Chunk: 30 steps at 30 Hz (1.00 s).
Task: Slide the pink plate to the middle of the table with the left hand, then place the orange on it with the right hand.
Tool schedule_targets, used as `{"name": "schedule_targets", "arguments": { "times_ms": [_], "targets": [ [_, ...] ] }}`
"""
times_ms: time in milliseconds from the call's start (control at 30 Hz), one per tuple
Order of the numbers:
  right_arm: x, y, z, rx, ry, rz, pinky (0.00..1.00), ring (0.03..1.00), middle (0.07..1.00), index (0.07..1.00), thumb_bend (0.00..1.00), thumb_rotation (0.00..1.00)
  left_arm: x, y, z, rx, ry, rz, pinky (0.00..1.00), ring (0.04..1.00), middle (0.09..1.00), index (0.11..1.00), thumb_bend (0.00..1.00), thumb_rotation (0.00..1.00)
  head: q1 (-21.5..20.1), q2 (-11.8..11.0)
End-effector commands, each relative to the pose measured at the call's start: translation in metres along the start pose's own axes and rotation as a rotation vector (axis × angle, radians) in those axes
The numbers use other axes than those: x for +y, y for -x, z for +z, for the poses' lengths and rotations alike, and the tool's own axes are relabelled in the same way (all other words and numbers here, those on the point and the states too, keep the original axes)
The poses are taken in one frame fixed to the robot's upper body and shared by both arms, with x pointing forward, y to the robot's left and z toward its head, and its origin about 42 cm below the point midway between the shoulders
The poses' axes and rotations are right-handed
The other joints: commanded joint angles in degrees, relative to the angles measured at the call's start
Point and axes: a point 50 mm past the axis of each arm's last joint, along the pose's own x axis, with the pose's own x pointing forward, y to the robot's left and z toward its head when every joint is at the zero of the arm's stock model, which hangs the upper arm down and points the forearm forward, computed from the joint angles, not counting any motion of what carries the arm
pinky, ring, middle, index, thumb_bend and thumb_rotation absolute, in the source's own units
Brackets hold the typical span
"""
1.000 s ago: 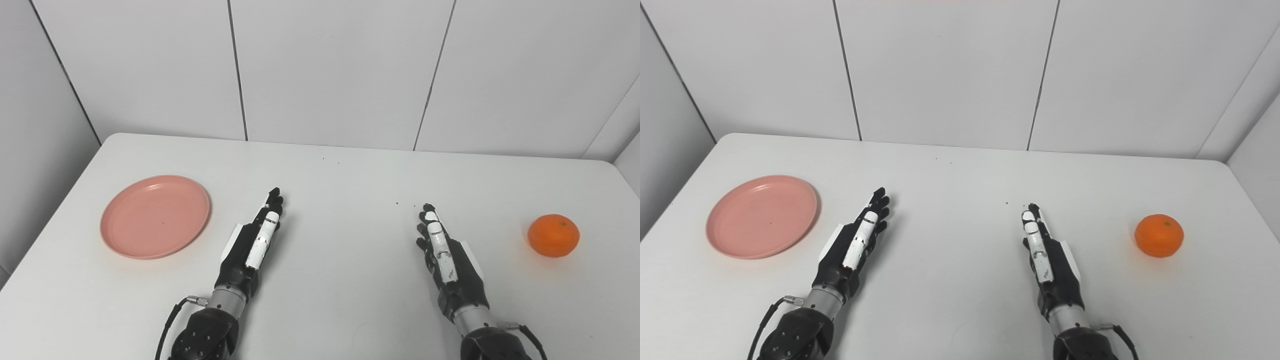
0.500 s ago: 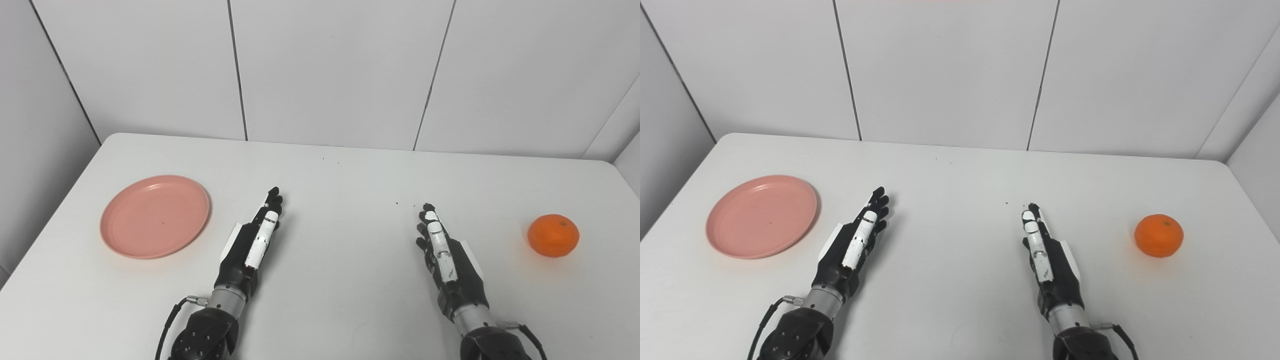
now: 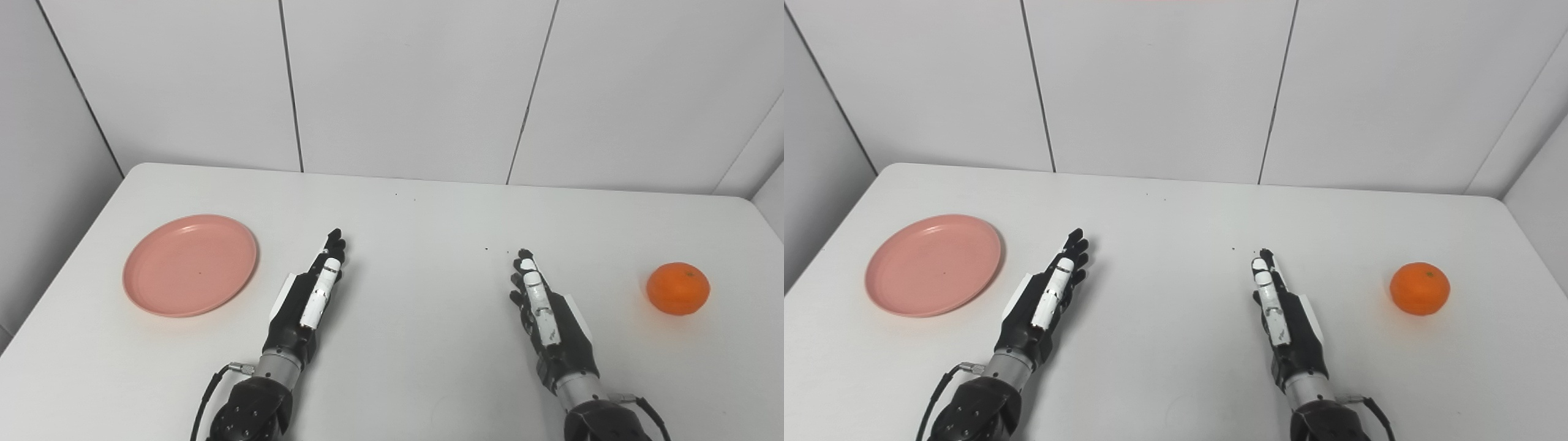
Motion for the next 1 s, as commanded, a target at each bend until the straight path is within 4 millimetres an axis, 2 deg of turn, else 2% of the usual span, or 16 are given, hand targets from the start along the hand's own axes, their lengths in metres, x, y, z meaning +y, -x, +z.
{"name": "schedule_targets", "arguments": {
  "times_ms": [0, 267, 400, 633, 967],
  "targets": [
    [-0.003, -0.003, 0.009, -0.060, 0.017, 0.005, 1.00, 1.000, 1.000, 1.000, 0.36, 1.00, -0.006, -0.004, 0.010, -0.076, 0.003, -0.003, 1.00, 1.000, 1.000, 1.000, 0.37, 1.00, 2.52, -0.85],
    [-0.024, 0.000, 0.003, -0.068, 0.002, 0.010, 1.00, 1.000, 1.000, 1.000, 0.33, 1.00, -0.029, -0.008, 0.000, -0.070, -0.014, -0.007, 1.00, 1.000, 1.000, 1.000, 0.35, 1.00, 10.66, -4.37],
    [-0.034, 0.001, -0.002, -0.100, -0.010, 0.038, 1.00, 1.000, 1.000, 1.000, 0.32, 1.00, -0.039, -0.011, -0.004, -0.056, -0.018, -0.015, 1.00, 1.000, 1.000, 1.000, 0.35, 1.00, 12.89, -5.49],
    [-0.042, 0.001, -0.005, -0.111, -0.010, 0.060, 1.00, 1.000, 1.000, 1.000, 0.31, 1.00, -0.050, -0.014, -0.005, -0.021, -0.030, -0.017, 1.00, 1.000, 1.000, 1.000, 0.35, 1.00, 14.74, -6.52],
    [-0.040, 0.002, -0.003, -0.105, -0.016, 0.060, 1.00, 1.000, 1.000, 1.000, 0.28, 1.00, -0.050, -0.013, -0.004, -0.011, -0.051, -0.021, 1.00, 1.000, 1.000, 1.000, 0.37, 1.00, 14.72, -6.33]
  ]
}}
